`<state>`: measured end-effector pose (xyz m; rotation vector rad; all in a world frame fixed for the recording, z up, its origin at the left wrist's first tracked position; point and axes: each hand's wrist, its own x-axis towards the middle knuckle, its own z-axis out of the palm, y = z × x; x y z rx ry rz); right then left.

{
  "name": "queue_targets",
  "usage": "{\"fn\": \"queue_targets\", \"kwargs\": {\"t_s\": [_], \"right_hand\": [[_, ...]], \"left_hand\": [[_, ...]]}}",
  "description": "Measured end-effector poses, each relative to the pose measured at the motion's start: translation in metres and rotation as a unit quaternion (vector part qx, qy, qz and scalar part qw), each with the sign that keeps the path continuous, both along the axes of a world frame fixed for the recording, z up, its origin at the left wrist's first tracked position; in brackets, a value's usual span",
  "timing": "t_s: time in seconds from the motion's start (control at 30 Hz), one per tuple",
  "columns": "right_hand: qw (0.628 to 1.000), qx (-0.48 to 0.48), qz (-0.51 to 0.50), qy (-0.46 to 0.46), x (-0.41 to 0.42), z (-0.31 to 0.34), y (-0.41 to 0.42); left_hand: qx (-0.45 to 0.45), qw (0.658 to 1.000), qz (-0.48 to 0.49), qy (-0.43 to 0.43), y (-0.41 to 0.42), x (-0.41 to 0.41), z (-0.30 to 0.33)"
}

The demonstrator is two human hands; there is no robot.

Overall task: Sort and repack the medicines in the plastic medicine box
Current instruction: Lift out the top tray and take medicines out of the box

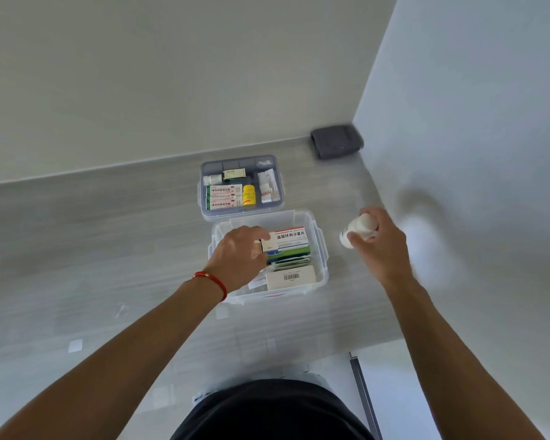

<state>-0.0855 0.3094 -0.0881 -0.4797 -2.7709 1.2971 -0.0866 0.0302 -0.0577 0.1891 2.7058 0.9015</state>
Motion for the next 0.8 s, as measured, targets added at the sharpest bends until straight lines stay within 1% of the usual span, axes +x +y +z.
{"fn": "queue_targets", "kwargs": {"t_s": [0.07, 0.13, 0.37, 0.57, 0.7, 0.8], "right_hand": [[0.997, 0.038, 0.051, -0.033, 0.003, -0.029, 0.005], [0.992, 0.07, 0.096, -0.052, 0.006, -0.05, 0.001], [0.982, 0.084, 0.164, -0.043, 0.006, -0.071, -0.021], [0.973, 0.112, 0.194, -0.062, 0.007, -0.075, -0.018], [0.971, 0.131, 0.186, -0.078, 0.007, -0.073, -0.011], [0.964, 0.129, 0.201, -0.114, 0.01, -0.07, -0.005]], "left_hand": [[-0.054, 0.999, -0.006, -0.005, -0.007, 0.003, -0.005], [-0.084, 0.996, -0.012, -0.006, -0.013, 0.004, -0.012], [-0.116, 0.993, -0.012, -0.029, -0.02, 0.003, -0.028], [-0.16, 0.985, -0.061, -0.019, -0.011, -0.009, -0.05], [-0.196, 0.978, -0.069, 0.007, -0.006, -0.011, -0.059], [-0.22, 0.973, -0.071, 0.011, -0.004, -0.013, -0.062]]}}
